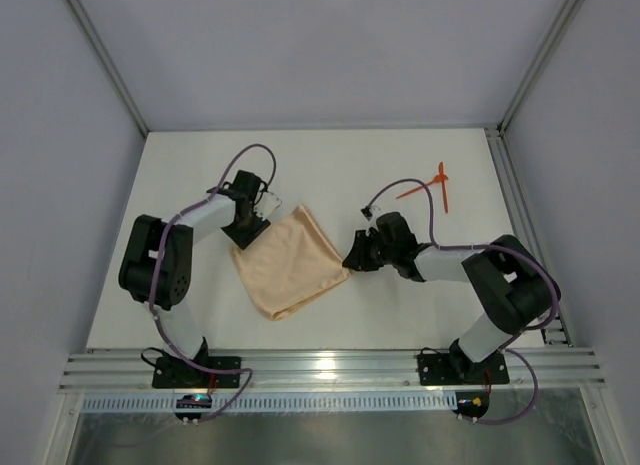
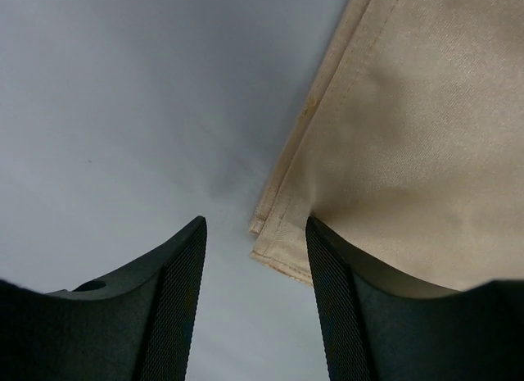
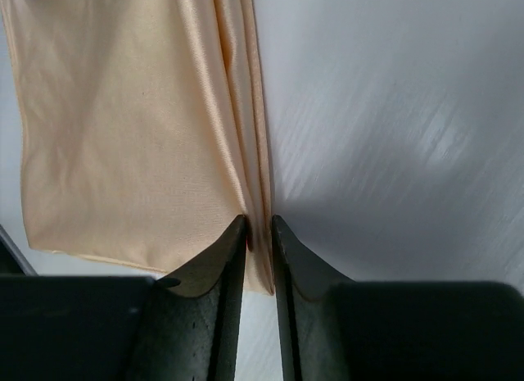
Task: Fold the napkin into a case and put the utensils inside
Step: Smooth out the lower triangle-folded napkin at the center of the board.
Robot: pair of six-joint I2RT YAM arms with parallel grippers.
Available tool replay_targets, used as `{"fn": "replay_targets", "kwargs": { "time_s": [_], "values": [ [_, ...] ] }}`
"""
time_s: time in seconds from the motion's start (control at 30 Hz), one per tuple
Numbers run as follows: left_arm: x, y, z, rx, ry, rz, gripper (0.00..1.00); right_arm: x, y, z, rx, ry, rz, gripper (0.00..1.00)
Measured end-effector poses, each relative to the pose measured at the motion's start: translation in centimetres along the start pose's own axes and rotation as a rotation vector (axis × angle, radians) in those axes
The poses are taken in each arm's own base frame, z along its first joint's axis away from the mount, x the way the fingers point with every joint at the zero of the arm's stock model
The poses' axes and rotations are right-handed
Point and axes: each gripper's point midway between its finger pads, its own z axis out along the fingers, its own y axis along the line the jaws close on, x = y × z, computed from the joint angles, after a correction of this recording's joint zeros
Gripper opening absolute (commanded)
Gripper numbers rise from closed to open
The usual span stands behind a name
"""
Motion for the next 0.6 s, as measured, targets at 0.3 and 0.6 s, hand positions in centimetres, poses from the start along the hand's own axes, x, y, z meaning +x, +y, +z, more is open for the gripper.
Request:
{"fn": "replay_targets", "kwargs": {
  "time_s": [0.3, 0.6],
  "values": [
    [-3.0, -0.7, 0.3, 0.063, -0.13, 0.001, 0.57, 4.1, 1.0, -3.2, -0.052, 0.005, 0.108, 0.36],
    [-4.4, -4.1, -7.4, 0.257, -0.307, 0.079, 0.57, 3.1, 2.3, -6.6, -0.02, -0.022, 0.068, 0.4]
  ]
}}
